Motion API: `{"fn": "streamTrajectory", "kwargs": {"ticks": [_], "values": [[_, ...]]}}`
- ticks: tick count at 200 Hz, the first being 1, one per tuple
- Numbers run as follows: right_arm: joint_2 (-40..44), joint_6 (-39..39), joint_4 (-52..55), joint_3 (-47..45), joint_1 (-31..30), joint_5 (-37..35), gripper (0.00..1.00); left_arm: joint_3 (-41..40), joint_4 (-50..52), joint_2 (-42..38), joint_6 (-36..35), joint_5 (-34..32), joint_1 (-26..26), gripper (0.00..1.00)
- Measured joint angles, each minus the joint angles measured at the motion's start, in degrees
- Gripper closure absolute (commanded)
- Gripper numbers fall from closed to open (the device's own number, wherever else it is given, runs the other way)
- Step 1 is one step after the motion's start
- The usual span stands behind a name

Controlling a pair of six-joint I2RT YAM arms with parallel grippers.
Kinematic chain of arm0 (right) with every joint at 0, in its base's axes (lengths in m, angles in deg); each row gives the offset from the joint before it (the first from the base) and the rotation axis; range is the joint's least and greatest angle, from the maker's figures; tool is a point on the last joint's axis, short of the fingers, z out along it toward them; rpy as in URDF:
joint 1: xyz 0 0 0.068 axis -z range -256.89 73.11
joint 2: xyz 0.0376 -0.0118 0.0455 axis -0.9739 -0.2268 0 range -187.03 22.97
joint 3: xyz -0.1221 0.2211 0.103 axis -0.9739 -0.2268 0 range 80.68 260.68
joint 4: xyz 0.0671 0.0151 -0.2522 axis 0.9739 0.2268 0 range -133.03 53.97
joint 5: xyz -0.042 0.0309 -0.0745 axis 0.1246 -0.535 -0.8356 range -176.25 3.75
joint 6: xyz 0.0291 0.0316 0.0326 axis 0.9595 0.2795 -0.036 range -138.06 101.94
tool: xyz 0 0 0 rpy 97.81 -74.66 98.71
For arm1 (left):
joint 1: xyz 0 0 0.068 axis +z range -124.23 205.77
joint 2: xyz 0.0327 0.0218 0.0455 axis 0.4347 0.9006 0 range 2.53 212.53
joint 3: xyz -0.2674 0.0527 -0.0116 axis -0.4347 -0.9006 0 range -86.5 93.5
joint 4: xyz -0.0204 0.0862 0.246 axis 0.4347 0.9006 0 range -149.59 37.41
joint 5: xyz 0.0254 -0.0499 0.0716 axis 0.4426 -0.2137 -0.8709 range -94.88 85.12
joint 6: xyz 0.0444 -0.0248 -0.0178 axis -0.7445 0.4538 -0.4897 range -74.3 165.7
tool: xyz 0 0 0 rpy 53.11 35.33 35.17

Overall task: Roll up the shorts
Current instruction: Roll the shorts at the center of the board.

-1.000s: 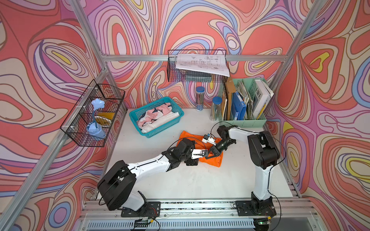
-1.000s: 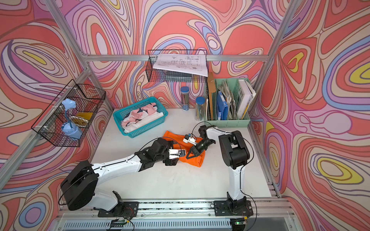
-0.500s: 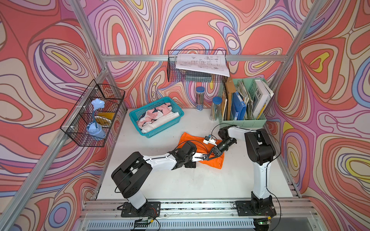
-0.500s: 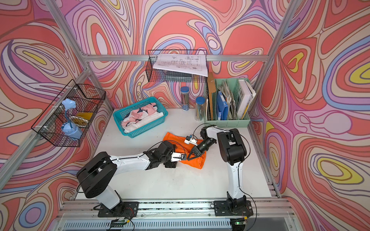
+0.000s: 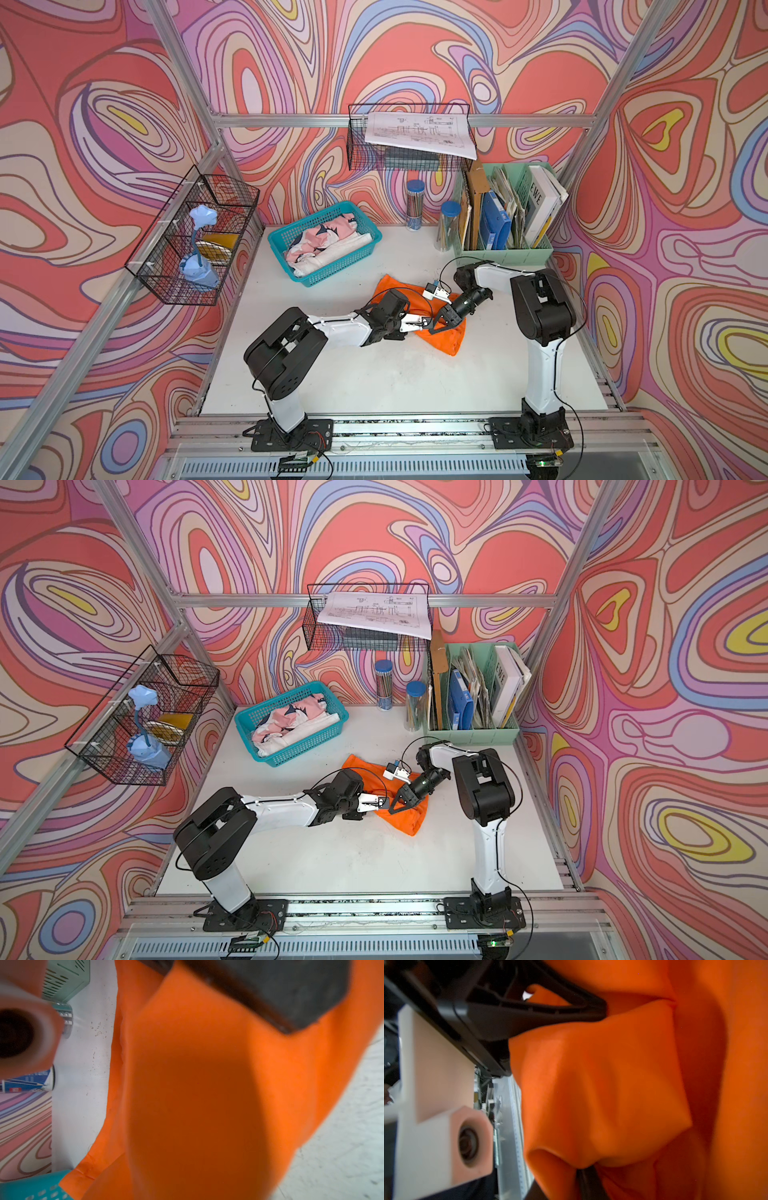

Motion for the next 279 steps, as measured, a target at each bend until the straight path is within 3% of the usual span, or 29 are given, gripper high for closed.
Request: {"fn": "streamTrajectory", "kwargs": {"ticks": [2, 3, 7, 55, 94, 133, 156, 173, 191, 210, 241, 279], "values": [[0.2, -0.4, -0.4, -0.1, 0.0, 0.0, 0.11, 0.2, 0.3, 0.1, 0.0, 0.2, 0.1, 0.95], [0.2, -0.4, -0.5, -0.2, 0.0, -0.1, 0.06, 0.3, 0.4, 0.1, 0.0, 0.2, 0.1, 0.95], [0.5, 0.9, -0.9, -0.5, 0.2, -0.4, 0.02, 0.8, 1.1, 0.2, 0.1, 0.5, 0.3, 0.96], [3.8, 13.7, -9.4, -2.9, 5.3, -3.4, 0.02, 3.4, 8.4, -0.2, 1.9, 3.3, 1.8, 0.99], [18.2, 23.8, -22.4, -10.4, 10.8, -17.8, 0.02, 12.3, 24.2, -0.1, 2.9, 5.4, 2.2, 1.00], [39.1, 29.9, -36.7, -19.4, 10.5, -33.7, 0.02, 23.1, 39.3, 3.7, 3.8, 9.2, 2.5, 1.00], [44.5, 31.8, -40.3, -21.4, 10.4, -40.0, 0.02, 31.1, 49.8, 9.5, 4.9, 12.2, 2.9, 1.00], [46.4, 30.6, -42.4, -22.3, 8.5, -43.9, 0.02, 41.5, 59.4, 17.2, 7.0, 14.3, 3.6, 1.00], [50.8, 27.0, -45.4, -26.5, 2.7, -48.5, 0.02, 50.3, 66.4, 24.4, 9.0, 14.8, 4.1, 1.00], [57.4, 22.6, -48.3, -32.2, -3.3, -52.0, 0.02, 54.1, 71.0, 27.8, 10.1, 15.9, 4.7, 1.00], [64.9, 17.2, -51.9, -36.1, -7.8, -56.3, 0.02, 57.4, 76.0, 29.8, 10.9, 19.6, 6.1, 1.00], [69.2, 5.2, -53.9, -39.6, -16.6, -55.8, 0.02, 66.0, 84.6, 36.4, 12.4, 23.6, 8.8, 1.00]]}}
